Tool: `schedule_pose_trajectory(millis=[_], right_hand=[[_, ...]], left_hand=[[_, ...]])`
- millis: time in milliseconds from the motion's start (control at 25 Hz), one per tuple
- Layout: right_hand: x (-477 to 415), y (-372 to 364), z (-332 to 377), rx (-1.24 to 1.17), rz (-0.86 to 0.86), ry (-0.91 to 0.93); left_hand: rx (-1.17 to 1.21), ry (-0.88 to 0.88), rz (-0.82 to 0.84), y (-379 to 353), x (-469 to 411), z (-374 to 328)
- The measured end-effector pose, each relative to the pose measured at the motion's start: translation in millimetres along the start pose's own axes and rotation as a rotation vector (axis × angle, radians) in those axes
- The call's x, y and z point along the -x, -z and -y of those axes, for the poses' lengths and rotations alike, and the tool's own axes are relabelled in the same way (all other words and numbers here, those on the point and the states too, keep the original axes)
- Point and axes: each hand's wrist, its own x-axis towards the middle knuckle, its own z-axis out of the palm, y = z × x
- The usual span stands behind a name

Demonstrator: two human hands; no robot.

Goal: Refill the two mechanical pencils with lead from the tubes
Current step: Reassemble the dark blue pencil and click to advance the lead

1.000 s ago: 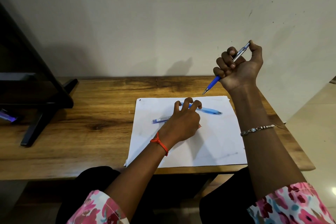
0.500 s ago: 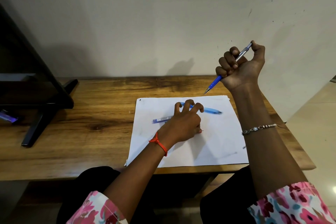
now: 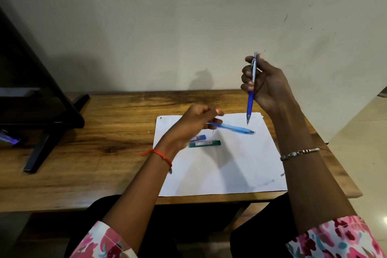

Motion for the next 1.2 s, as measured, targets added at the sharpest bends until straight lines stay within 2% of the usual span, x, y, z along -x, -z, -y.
schedule_pose_trajectory(millis=[80, 120, 320, 440, 520, 680, 840, 1040, 1200], right_hand=[[1.9, -4.0, -6.6, 0.082, 0.048, -0.012], [2.9, -6.7, -10.0, 0.129, 0.068, -0.024], [2.0, -18.7, -30.8, 0.563, 0.051, -0.011], [2.5, -20.0, -36.3, 0.639, 0.003, -0.020], [2.1, -19.2, -36.5, 0.679, -0.009, -0.046], [2.7, -17.7, -37.5, 0.767, -0.001, -0.077], [2.6, -14.8, -38.2, 0.681, -0.147, -0.083], [4.7, -16.4, -41.3, 0.534, -0.136, -0.114], [4.6, -20.1, -42.4, 0.575, -0.156, -0.119]], left_hand=[[0.407, 0.060, -0.017, 5.8, -1.2, -4.5], [0.506, 0.072, -0.028, 6.4, -2.6, -4.8], [0.590, 0.062, -0.085, -0.5, -4.7, -6.2], [0.629, 0.064, -0.125, -2.0, -3.2, -8.2], [0.610, 0.083, -0.153, -3.7, -2.3, -8.9], [0.413, 0.089, -0.188, -6.4, -2.5, -8.4], [0.282, 0.080, -0.190, -7.6, -2.8, -8.6], [0.214, 0.065, -0.187, -5.6, -4.5, -9.1], [0.173, 0.068, -0.189, -3.0, -5.4, -10.3]])
